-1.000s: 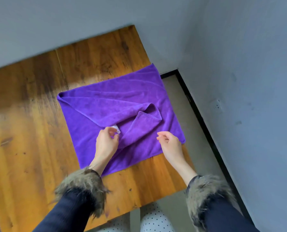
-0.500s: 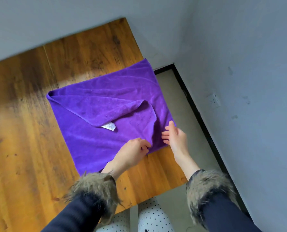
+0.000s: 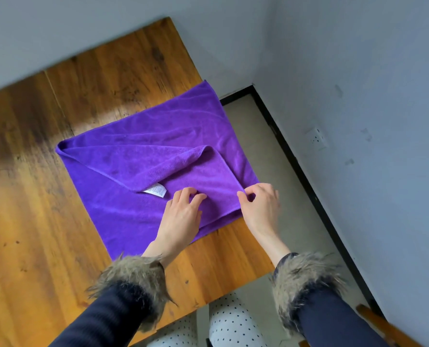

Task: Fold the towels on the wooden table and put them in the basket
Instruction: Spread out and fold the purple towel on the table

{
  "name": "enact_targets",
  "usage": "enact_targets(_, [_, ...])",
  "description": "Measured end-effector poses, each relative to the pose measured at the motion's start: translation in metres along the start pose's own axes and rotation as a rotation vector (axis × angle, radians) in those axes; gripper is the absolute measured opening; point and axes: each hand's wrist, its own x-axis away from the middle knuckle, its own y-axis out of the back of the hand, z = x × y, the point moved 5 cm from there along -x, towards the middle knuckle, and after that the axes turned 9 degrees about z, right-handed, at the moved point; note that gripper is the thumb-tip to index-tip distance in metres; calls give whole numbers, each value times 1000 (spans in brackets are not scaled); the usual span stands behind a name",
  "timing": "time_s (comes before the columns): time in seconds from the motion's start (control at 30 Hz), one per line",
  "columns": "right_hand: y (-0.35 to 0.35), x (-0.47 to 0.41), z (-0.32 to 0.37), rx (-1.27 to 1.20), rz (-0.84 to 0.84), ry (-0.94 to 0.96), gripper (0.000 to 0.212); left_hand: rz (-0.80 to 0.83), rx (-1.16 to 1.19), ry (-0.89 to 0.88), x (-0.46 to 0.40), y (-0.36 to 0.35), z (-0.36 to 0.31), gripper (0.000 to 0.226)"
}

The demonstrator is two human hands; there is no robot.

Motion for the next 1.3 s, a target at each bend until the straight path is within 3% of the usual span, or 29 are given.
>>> enact_targets(0.07, [7,1,-5,8,-29,-19,11,1,-3,7,2,-3,-1,44])
enact_targets(0.17, [3,-6,-14,-61,77,-56,11,-1,-9,-24,1,-2,-2,39])
enact_targets(0.3, [-4,-12,-18,-97,97,-36,9,-91,-82,-66,-21,23,-1,33])
enact_targets(0.5, [-2,-9,-21,-64,14,-59,11,-71,-223,-37,-61,34,11,55])
enact_targets(0.7, [3,-13,-23,-12,16,-41,12,-74,-225,69,-80,40,22,59])
enact_targets(0.87, [11,-20,-10,38,9,39,11,-50,-256,133,-72,43,36,36])
enact_targets(1.1, [9,-49,38,233,104,227,13,228,-369,393,-18,30,42,42])
enact_targets(1.17, [3,-56,56,345,108,310,14,346,-284,521,-3,35,40,30])
enact_targets(1.3, [-10,-56,87,438,-17,438,15,342,-61,585,8,36,51,28])
